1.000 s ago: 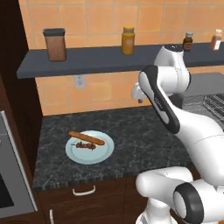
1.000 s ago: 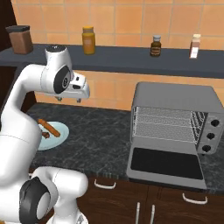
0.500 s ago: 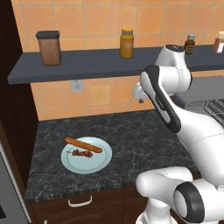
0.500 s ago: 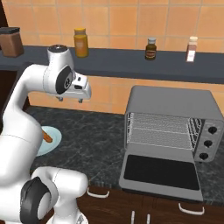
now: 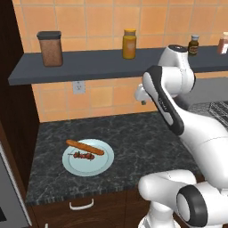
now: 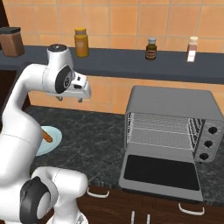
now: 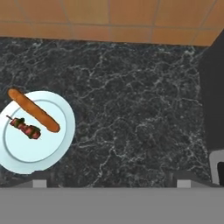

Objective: Pick up the kebab skewer and baguette bread, and place them inside the toaster oven. Close the toaster oven door and start by setting the timer.

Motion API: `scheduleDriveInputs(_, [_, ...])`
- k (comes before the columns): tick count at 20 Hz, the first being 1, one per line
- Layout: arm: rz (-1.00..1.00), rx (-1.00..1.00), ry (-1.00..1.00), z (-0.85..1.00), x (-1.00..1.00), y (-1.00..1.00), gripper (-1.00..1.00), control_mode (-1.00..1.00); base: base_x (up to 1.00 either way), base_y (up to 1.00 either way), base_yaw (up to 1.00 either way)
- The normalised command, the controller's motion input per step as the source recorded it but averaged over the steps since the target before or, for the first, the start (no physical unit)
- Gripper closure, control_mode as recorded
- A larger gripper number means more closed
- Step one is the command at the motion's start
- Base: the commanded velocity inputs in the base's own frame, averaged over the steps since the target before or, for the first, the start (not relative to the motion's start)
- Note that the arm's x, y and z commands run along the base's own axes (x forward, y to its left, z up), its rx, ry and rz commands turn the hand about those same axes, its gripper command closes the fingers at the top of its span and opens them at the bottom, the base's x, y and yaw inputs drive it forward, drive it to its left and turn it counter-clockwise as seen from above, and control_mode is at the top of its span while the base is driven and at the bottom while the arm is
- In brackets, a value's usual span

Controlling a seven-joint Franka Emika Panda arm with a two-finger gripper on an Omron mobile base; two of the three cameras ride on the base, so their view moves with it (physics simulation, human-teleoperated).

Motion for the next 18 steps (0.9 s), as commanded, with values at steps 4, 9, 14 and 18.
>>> scheduleDriveInputs(4, [0.00, 0.04, -0.05, -0.10, -0.27, -0.72, -1.00, -1.00, 0.00, 0.00, 0.00])
scheduleDriveInputs(9, [0.00, 0.12, -0.13, -0.19, -0.46, -1.00, -1.00, -1.00, 0.00, 0.00, 0.00])
scheduleDriveInputs(14, [0.00, 0.09, -0.22, -0.37, -0.75, -1.00, -1.00, -1.00, 0.00, 0.00, 0.00])
scheduleDriveInputs(18, [0.00, 0.00, -0.27, -0.37, -0.27, -0.96, -1.00, -1.00, 0.00, 0.00, 0.00])
